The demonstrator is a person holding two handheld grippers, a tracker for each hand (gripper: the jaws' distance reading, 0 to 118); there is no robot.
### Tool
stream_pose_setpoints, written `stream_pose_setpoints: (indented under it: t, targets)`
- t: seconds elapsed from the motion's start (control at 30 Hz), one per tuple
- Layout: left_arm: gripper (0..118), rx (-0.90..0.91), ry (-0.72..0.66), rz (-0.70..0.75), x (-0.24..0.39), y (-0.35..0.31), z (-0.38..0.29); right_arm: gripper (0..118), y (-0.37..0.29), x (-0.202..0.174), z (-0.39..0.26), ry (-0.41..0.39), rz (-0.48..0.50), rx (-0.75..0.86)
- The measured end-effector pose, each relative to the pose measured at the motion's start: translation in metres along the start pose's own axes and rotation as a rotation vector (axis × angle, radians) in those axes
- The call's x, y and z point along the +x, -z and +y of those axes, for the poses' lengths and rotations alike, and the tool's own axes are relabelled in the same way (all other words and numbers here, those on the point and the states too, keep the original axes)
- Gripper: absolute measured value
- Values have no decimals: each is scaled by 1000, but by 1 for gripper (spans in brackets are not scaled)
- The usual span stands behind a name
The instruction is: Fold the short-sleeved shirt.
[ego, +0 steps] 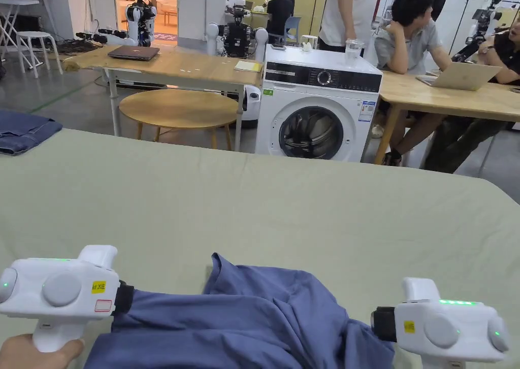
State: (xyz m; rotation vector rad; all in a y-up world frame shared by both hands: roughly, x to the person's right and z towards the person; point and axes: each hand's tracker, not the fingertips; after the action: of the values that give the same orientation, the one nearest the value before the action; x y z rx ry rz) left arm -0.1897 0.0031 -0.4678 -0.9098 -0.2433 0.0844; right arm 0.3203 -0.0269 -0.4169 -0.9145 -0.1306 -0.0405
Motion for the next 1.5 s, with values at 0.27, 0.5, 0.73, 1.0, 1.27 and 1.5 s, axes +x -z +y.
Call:
stream_pose_setpoints:
  t: [0.27, 0.5, 0.73, 1.0, 1.27, 1.5]
  targets:
    - [1, -1, -9, -7, 1, -12, -14, 3, 24, -16, -16, -17, 69, -89]
    - [1, 81, 27, 1, 2, -47, 2, 2, -38, -13, -5, -25, 48, 128]
    - [1, 237, 53, 43, -2, -127, 38, 2, -129, -1, 41, -28, -21, 371]
    - [1, 376, 40, 132, -34, -212, 92, 2, -205, 17, 95, 6, -91, 576]
    - [1, 473, -26, 187, -73, -262, 152, 2, -257, 31, 150, 42, -151, 680]
    - [0, 524, -31, 196, -70, -275, 203, 2, -268, 27, 204, 48, -150, 707]
